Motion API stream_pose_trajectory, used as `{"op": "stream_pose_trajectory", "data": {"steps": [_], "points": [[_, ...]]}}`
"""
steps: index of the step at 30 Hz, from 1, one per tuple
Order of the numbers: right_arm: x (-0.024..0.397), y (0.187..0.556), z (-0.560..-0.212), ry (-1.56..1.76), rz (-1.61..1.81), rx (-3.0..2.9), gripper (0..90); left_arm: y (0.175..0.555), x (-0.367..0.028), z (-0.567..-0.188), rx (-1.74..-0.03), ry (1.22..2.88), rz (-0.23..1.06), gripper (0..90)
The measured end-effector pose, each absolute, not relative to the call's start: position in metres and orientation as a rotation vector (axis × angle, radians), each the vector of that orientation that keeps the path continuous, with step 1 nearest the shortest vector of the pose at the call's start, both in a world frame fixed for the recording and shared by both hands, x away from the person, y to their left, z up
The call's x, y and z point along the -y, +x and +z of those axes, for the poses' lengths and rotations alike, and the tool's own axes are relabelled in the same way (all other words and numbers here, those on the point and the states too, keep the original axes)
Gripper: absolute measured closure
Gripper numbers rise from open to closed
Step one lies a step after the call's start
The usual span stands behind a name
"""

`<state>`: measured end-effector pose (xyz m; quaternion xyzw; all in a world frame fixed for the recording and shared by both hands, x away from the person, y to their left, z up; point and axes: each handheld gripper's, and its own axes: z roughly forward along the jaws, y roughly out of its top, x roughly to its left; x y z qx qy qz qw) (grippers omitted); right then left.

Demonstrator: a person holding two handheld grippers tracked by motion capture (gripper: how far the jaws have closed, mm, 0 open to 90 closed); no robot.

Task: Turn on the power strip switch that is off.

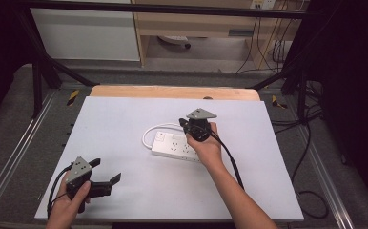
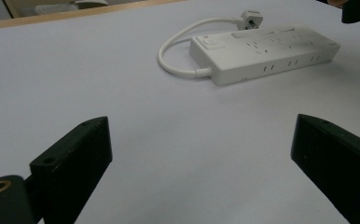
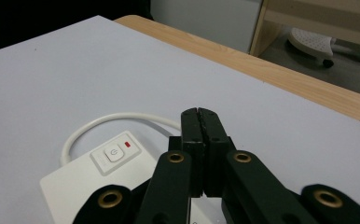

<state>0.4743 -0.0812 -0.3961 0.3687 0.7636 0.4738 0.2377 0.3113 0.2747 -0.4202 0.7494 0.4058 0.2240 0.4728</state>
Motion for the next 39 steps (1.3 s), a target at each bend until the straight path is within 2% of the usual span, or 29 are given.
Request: {"op": "stream_pose_trajectory", "data": {"steps": [39], "points": [[0.057, 0.485, -0.433, 1.088, 1.225, -2.182, 90.0, 0.311, -0.276, -0.42, -0.99, 1.836, 0.547, 5.3]]}}
